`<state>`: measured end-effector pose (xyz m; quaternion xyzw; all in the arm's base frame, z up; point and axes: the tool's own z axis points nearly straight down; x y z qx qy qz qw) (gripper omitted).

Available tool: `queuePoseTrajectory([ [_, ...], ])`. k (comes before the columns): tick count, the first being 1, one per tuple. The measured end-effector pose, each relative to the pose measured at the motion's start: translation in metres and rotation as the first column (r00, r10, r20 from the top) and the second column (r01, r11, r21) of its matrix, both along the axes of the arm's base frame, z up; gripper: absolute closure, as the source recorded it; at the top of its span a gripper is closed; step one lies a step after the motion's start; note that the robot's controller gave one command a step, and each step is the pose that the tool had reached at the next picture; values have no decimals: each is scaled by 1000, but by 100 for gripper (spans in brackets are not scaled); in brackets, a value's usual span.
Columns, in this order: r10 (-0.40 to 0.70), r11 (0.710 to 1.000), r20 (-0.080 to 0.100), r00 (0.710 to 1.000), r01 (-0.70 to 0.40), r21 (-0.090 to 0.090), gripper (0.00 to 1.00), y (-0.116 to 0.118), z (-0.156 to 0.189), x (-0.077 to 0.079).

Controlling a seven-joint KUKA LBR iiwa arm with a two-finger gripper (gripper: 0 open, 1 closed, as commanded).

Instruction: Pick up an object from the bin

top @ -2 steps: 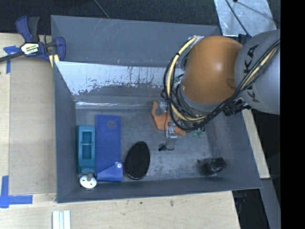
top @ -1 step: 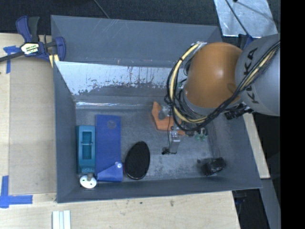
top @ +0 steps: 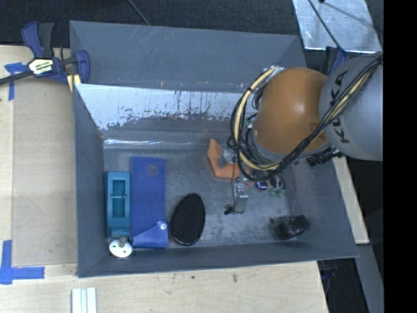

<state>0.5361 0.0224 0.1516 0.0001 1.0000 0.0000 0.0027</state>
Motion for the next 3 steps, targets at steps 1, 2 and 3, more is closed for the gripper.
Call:
queuePoseTrajectory([
  [1,15,1000,-5,1000,-15,1,0,-11,-18,-3],
  [2,-101,995,-1,995,101,0,0,-19,-48,-3],
  [3,-146,989,-5,989,146,0,0,1,-73,-5],
])
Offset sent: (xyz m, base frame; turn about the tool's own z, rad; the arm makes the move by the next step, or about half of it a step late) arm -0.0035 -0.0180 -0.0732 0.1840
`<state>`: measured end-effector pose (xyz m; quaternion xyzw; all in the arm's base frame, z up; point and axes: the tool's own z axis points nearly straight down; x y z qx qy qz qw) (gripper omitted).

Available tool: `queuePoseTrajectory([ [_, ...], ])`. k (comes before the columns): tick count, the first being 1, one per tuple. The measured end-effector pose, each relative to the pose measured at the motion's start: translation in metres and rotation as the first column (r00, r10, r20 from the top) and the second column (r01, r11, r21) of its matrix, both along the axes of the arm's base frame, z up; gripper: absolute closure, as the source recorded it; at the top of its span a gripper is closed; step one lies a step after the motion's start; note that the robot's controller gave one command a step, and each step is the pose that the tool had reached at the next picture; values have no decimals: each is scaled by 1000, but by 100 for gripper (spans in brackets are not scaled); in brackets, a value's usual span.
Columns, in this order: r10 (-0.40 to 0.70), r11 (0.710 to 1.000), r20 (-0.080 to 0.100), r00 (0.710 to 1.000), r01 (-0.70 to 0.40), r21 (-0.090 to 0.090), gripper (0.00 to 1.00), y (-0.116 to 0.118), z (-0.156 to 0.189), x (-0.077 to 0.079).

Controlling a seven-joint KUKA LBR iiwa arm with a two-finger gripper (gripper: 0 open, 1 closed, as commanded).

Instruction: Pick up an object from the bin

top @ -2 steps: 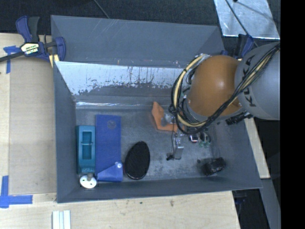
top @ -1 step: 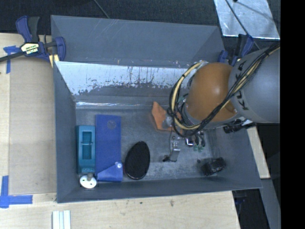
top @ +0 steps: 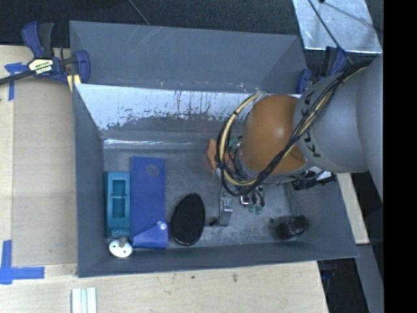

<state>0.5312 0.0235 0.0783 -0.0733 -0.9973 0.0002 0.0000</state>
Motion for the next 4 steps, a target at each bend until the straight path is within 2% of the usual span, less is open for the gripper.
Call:
queuePoseTrajectory([
  [1,86,996,1,996,-86,0,0,27,-7,-31],
  [2,170,985,2,985,-170,0,0,45,-8,-27],
  [3,36,999,-2,999,-36,-9,100,76,-9,-25],
  [4,37,999,-2,999,-37,-8,100,76,-9,-25],
])
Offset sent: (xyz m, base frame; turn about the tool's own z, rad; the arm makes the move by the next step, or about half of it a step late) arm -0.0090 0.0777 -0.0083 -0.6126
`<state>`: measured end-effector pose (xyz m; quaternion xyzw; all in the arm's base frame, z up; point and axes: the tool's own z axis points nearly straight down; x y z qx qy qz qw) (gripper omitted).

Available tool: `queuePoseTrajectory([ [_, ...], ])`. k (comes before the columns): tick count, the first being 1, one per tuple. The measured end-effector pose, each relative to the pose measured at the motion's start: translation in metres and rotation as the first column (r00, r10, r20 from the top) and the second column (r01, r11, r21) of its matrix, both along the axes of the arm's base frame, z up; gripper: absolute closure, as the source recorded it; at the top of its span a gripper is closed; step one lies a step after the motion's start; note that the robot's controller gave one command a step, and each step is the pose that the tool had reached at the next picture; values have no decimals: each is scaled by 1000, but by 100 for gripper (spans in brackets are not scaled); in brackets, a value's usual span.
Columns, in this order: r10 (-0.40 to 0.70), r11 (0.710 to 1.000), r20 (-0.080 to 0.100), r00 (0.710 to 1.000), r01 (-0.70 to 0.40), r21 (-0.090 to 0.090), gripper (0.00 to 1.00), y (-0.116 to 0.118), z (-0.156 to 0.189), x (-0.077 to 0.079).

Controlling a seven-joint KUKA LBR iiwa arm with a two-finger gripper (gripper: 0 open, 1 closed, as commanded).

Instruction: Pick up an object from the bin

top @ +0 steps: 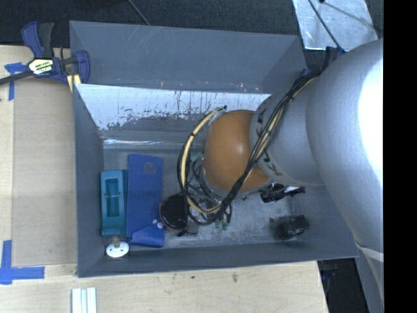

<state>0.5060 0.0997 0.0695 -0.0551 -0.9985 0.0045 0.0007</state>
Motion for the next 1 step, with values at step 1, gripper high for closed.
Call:
queuePoseTrajectory([
  [1,19,1000,7,1000,-19,9,100,1,156,31],
])
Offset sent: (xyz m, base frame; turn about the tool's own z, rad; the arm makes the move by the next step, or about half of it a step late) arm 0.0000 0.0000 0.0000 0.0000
